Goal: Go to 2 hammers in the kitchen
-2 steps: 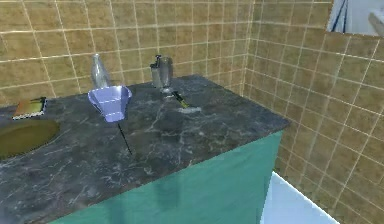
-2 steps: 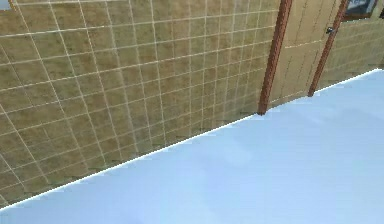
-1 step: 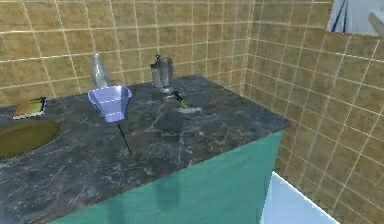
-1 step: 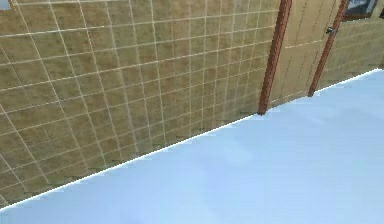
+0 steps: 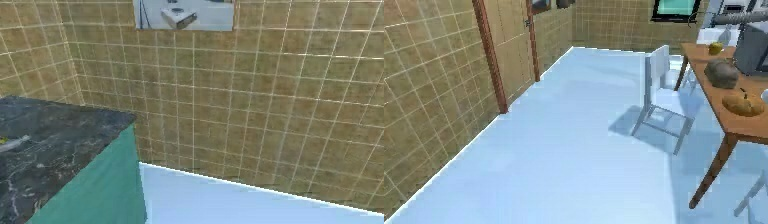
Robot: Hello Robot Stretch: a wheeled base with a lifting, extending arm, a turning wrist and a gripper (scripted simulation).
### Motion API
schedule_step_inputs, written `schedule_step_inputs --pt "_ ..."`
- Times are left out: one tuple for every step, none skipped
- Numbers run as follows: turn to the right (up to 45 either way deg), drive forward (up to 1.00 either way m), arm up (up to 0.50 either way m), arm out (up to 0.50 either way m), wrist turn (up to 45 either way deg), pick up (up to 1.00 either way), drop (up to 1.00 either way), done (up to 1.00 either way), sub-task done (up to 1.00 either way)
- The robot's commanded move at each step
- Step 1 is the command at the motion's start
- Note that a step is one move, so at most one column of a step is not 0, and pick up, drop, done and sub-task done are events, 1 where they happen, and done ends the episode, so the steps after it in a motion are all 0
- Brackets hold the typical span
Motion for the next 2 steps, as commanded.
schedule_step_inputs --pt "45.0 0.00 0.00 0.00 0.0 0.00 0.00 0.00 0.00" --pt "45.0 0.00 0.00 0.00 0.0 0.00 0.00 0.00 0.00"
